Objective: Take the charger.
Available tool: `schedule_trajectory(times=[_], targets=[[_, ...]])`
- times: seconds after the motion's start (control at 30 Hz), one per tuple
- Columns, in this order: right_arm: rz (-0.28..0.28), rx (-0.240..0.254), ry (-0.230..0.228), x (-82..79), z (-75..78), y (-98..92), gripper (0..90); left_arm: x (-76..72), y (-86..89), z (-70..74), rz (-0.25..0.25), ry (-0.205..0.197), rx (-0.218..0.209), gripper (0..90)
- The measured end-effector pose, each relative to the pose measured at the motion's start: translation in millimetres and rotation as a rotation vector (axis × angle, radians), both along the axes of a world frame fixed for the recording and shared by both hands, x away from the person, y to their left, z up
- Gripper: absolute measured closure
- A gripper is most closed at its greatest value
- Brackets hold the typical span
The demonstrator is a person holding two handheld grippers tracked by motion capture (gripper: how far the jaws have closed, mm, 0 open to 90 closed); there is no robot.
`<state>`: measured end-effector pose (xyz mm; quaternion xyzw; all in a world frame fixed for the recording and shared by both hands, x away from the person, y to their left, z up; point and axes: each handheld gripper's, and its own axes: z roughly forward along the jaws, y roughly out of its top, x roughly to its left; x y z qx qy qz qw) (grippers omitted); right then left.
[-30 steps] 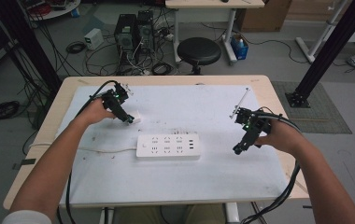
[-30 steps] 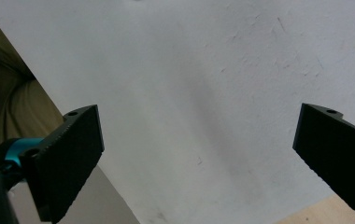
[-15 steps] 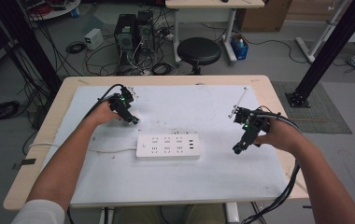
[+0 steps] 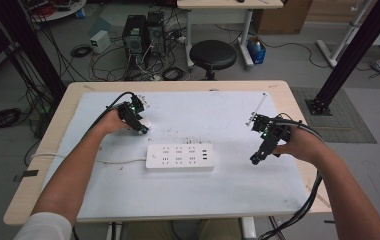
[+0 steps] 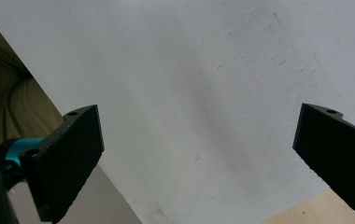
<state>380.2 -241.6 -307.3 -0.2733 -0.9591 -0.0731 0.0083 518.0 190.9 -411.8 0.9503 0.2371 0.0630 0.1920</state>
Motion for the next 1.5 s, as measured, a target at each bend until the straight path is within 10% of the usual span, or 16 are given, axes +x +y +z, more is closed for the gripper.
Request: schedule_trajectory(times=[0.53,1.03,1.5], targets=[[-0.053,0.028,-0.033,-0.5,1.3,-5.5,1.2,-27.4,1.0,43.5,-0.013,-0.081,-0.058,42.4],[-0.094,0.016,-0.075,-11.2,2.5,-6.6,1.2,-102.3,-1.0,111.3,-0.016,-0.108,-0.138,42.3],[-0.095,0.050,-0.089,-24.1,7.3,-5.8,1.2,-164.4,-1.7,149.4,-0.036,-0.141,-0.100,42.3]])
